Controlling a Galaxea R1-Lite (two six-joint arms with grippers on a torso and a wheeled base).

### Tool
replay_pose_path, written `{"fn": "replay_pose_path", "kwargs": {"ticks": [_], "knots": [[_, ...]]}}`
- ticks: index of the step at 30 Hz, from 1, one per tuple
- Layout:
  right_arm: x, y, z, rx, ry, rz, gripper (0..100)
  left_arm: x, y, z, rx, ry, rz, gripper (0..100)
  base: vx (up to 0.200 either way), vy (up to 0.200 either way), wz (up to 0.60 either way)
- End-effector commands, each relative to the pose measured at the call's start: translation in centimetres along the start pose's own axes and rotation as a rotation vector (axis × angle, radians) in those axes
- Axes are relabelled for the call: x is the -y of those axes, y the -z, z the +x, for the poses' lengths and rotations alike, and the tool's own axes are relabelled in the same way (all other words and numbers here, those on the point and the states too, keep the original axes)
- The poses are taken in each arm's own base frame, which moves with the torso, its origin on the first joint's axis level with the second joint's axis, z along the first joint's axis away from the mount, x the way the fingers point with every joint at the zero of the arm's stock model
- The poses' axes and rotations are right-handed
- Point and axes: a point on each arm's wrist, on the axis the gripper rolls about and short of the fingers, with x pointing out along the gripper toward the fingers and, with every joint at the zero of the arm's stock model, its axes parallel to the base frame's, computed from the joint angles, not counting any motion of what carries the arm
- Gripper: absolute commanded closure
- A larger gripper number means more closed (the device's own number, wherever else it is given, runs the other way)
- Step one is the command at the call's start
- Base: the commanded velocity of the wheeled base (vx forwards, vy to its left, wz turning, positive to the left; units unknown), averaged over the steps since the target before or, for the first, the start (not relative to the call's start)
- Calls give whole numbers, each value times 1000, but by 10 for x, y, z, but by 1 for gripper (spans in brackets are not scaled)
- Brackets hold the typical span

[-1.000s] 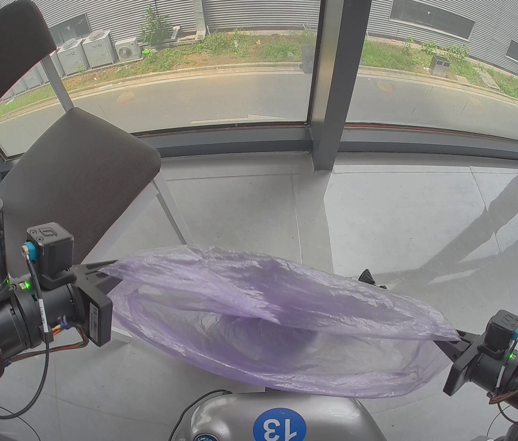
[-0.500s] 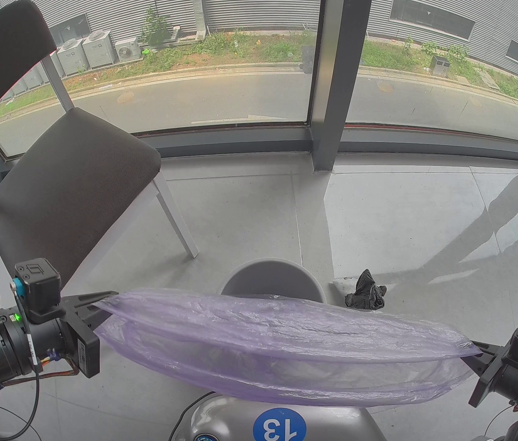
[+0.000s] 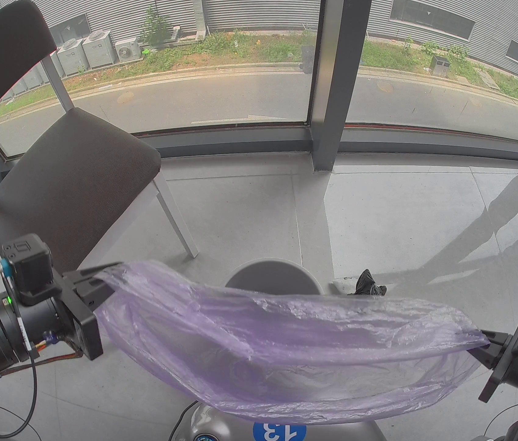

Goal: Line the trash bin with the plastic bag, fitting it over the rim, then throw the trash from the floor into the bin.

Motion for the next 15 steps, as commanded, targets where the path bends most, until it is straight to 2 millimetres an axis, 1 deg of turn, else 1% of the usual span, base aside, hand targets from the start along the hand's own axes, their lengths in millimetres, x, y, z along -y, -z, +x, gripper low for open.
{"fn": "replay_pose_path", "kwargs": {"ticks": [1, 2, 4, 8, 12, 15], "knots": [[3, -27, 9, 24, -52, -57, 100, 8, -10, 32, 5, 51, 41, 100, 0, 0, 0], [3, -27, 9, 24, -52, -57, 100, 8, -10, 32, 5, 51, 41, 100, 0, 0, 0], [3, -41, 18, 13, -119, -99, 100, 20, -7, 52, -23, 99, 60, 100, 0, 0, 0], [2, -53, 36, -8, -159, -138, 100, 36, -5, 71, -4, 150, 72, 100, 0, 0, 0], [-1, -57, 57, -43, -182, -197, 100, 50, -7, 89, 59, 180, 73, 100, 0, 0, 0], [-3, -60, 68, -54, -200, -227, 100, 57, -7, 95, 76, 200, 72, 100, 0, 0, 0]]}}
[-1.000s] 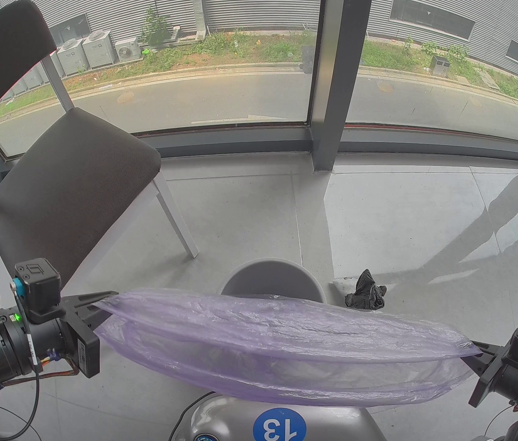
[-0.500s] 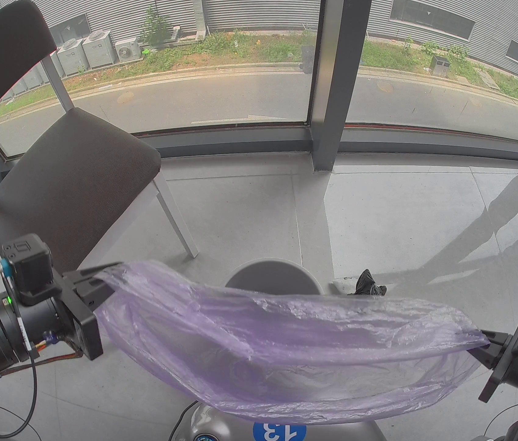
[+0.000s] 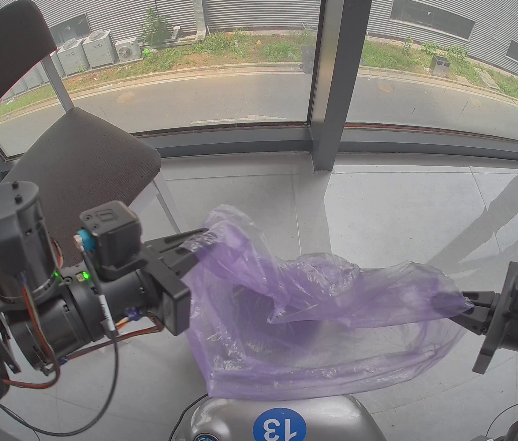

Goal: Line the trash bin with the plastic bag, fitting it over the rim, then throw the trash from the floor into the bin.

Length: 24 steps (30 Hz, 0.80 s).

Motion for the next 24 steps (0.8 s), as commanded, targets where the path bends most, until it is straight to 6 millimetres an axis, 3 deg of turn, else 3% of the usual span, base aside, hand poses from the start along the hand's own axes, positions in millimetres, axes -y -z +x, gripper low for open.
{"fn": "replay_pose_path", "kwargs": {"ticks": [1, 13, 15, 24], "knots": [[2, -4, 30, -59, -40, -34, 100, 19, 15, 26, -53, 66, 8, 100, 0, 0, 0], [2, -12, 73, -89, -64, -57, 100, 32, 17, 26, -60, 111, 8, 100, 0, 0, 0], [2, -12, 73, -89, -64, -57, 100, 33, 17, 26, -60, 111, 8, 100, 0, 0, 0], [-1, -2, 112, -136, -81, -57, 100, 40, 32, 36, -116, 126, -59, 100, 0, 0, 0]]}}
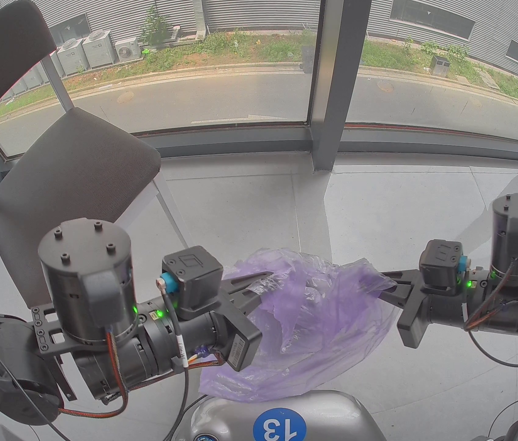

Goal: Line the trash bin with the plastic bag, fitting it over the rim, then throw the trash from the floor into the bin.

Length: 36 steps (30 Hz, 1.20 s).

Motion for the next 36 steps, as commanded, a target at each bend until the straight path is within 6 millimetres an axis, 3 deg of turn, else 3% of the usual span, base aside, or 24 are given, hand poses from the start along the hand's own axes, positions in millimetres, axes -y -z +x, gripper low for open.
{"fn": "replay_pose_path", "kwargs": {"ticks": [1, 8, 18, 25, 36], "knots": [[-3, 9, 27, -65, -27, 1, 100, 6, 11, 9, -36, 17, -11, 100, 0, 0, 0], [-5, 16, 43, -111, -44, -3, 100, 12, 32, 11, -93, 38, -38, 100, 0, 0, 0], [7, 28, 48, -162, -14, 12, 100, 13, 53, 38, -85, 26, -101, 100, 0, 0, 0], [19, 41, 53, -193, -3, 39, 100, -2, 77, 60, -91, -19, -120, 100, 0, 0, 0], [19, 55, 74, -221, 0, 86, 100, -18, 99, 64, -150, -69, -231, 100, 0, 0, 0]]}}
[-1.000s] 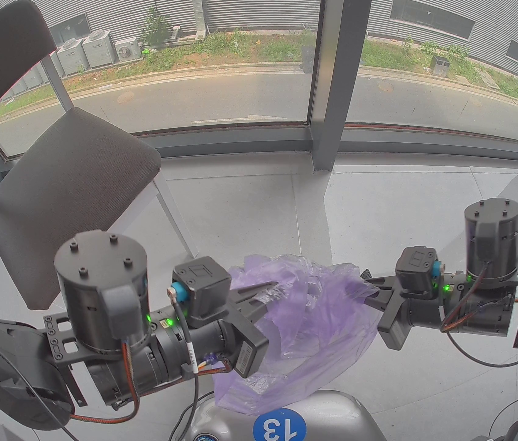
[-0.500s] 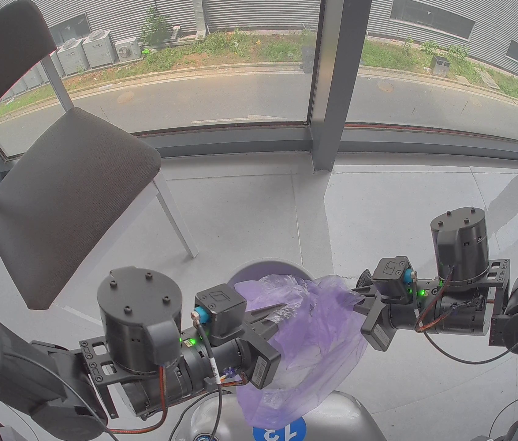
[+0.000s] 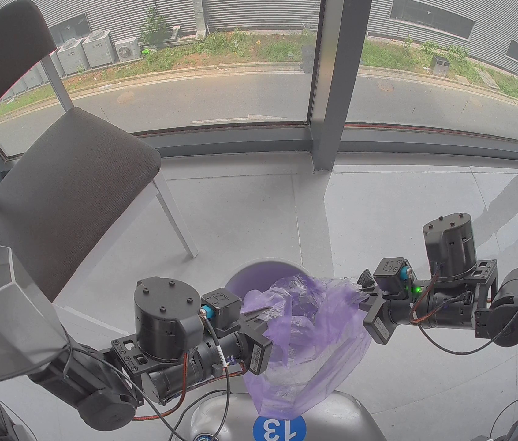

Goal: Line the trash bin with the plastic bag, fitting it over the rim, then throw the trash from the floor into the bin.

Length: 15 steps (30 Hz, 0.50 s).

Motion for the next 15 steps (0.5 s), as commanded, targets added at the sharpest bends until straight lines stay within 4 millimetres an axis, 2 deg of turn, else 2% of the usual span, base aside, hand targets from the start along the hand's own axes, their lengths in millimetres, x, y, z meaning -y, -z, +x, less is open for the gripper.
{"fn": "replay_pose_path", "kwargs": {"ticks": [1, 10, 15], "knots": [[0, 5, 12, -19, -2, 8, 100, -10, 13, 7, -37, -13, -21, 100, 0, 0, 0], [11, 8, 26, 19, 50, 90, 100, -33, 30, 18, 58, -35, -92, 100, 0, 0, 0], [18, 4, 27, 51, 77, 114, 100, -45, 34, 20, 71, -43, -105, 100, 0, 0, 0]]}}
